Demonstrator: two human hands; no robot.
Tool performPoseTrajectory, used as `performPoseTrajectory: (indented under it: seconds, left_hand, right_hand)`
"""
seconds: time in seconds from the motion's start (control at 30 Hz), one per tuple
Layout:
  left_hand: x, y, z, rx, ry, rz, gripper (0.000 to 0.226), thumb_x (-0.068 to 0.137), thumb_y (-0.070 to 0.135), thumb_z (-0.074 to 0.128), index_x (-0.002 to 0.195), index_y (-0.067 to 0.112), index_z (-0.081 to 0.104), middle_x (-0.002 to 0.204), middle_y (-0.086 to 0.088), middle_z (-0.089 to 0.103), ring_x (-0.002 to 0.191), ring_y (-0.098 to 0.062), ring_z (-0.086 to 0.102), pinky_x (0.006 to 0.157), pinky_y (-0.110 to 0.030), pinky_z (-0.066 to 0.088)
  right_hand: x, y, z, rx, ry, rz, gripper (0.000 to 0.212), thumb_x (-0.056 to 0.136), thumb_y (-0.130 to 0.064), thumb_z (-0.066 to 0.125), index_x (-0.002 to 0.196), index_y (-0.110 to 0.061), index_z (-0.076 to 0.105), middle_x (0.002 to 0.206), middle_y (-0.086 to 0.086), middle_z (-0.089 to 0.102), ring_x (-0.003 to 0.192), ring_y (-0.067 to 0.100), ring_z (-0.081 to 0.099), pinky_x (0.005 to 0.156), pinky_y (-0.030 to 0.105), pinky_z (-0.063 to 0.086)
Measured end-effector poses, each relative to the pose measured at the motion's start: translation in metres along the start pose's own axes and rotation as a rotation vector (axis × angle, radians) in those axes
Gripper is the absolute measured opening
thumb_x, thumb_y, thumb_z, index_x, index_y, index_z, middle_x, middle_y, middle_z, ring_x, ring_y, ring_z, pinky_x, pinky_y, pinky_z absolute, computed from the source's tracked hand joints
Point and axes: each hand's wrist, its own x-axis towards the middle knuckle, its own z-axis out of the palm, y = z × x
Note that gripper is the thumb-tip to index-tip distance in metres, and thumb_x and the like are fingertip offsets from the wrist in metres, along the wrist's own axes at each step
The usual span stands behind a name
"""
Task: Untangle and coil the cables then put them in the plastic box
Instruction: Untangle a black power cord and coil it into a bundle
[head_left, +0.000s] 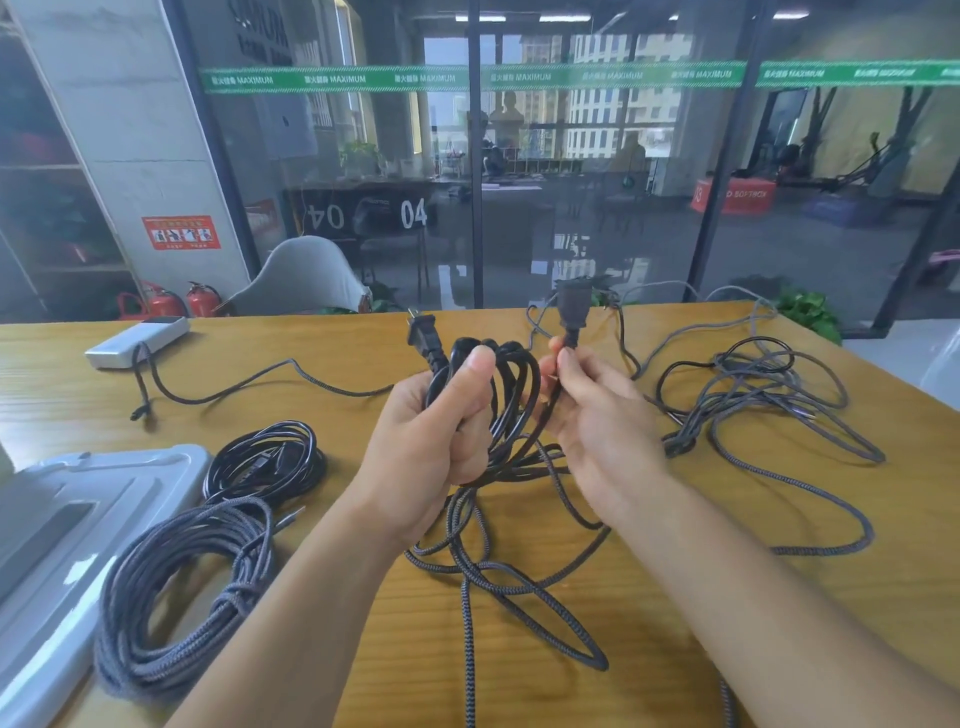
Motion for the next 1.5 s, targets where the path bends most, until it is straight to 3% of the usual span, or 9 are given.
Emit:
performPoseTrajectory:
  seconds: [0.2,0.3,0.43,0.57,0.63,0.73,0.83,1.23,1.5]
  left_hand:
    - [-0.002,-0.012,0.011,0.019,-0.189,-0.034,0.053,0.098,0.045,0.058,0.061,0.019,0.029,0.050,0.006,0.026,0.043,-0.013,0.015,0.043,-0.025,0.017]
    - [-0.001,-0.017,0.014,0.025,-0.227,-0.095,0.059,0.099,0.047,0.061,0.061,0.017,0.027,0.049,0.006,0.026,0.042,-0.012,0.015,0.043,-0.025,0.017]
    - [0.003,-0.017,0.009,0.027,-0.127,-0.182,0.059,0.088,0.053,0.063,0.068,0.014,0.024,0.053,0.002,0.020,0.044,-0.013,0.014,0.041,-0.022,0.020]
    - [0.003,-0.017,0.015,0.065,0.025,-0.150,0.061,0.086,0.072,0.065,0.067,0.018,0.045,0.057,0.001,0.021,0.048,-0.014,0.012,0.042,-0.024,0.018]
    - [0.001,-0.017,0.021,0.045,0.088,-0.174,0.076,0.090,0.085,0.040,0.073,0.013,0.057,0.055,0.000,0.023,0.049,-0.016,0.013,0.044,-0.026,0.017]
    - [0.000,-0.017,0.022,-0.044,0.154,-0.227,0.078,0.106,0.064,0.019,0.078,0.005,0.062,0.053,-0.004,0.026,0.047,-0.017,0.015,0.044,-0.027,0.019]
    - [0.002,-0.018,0.020,-0.010,0.171,-0.226,0.063,0.113,0.040,0.022,0.081,0.002,0.061,0.049,-0.006,0.029,0.045,-0.017,0.016,0.047,-0.030,0.017]
    - [0.006,-0.022,0.017,-0.043,0.243,-0.113,0.034,0.112,0.037,0.042,0.110,0.015,0.069,0.065,-0.010,0.050,0.045,-0.020,0.033,0.044,-0.028,0.030]
    - [0.002,-0.025,0.030,0.178,0.160,0.109,0.032,0.103,0.044,0.048,0.086,0.020,0.059,0.062,0.001,0.033,0.051,-0.016,0.024,0.045,-0.034,0.020]
  right_hand:
    - [-0.015,0.005,0.012,-0.071,0.013,-0.090,0.042,0.113,-0.034,0.042,0.085,-0.020,0.071,0.103,0.006,0.079,0.106,0.033,0.072,0.101,0.051,0.054]
    - [-0.017,0.002,0.006,-0.043,-0.035,-0.098,0.046,0.111,-0.028,0.045,0.071,-0.024,0.066,0.081,0.002,0.073,0.075,0.023,0.069,0.072,0.039,0.056]
    - [-0.016,0.010,0.004,-0.188,-0.025,-0.185,0.028,0.108,-0.019,0.046,0.082,-0.015,0.041,0.068,0.003,0.036,0.052,0.013,0.038,0.047,0.029,0.029]
    - [-0.016,0.016,0.009,-0.199,0.020,-0.271,0.032,0.107,-0.027,0.049,0.076,-0.025,0.047,0.075,0.006,0.040,0.065,0.020,0.040,0.049,0.021,0.038]
    - [-0.016,0.017,0.011,-0.219,0.027,-0.299,0.031,0.102,-0.036,0.050,0.070,-0.034,0.049,0.079,0.009,0.042,0.070,0.027,0.043,0.052,0.019,0.040]
    - [-0.019,0.017,0.011,-0.197,0.006,-0.306,0.031,0.100,-0.036,0.049,0.068,-0.036,0.048,0.080,0.018,0.042,0.071,0.032,0.042,0.050,0.020,0.039]
    - [-0.021,0.015,0.011,-0.162,-0.034,-0.327,0.038,0.108,-0.025,0.047,0.070,-0.033,0.048,0.081,0.027,0.039,0.073,0.033,0.040,0.049,0.019,0.040]
    - [-0.019,0.015,0.009,-0.265,0.033,-0.377,0.036,0.111,-0.024,0.047,0.076,-0.034,0.049,0.065,-0.006,0.045,0.063,0.023,0.043,0.056,0.029,0.041]
    - [-0.007,0.014,0.001,-0.341,0.056,-0.311,0.025,0.111,-0.027,0.046,0.092,-0.013,0.053,0.073,0.007,0.052,0.060,0.019,0.048,0.050,0.030,0.041]
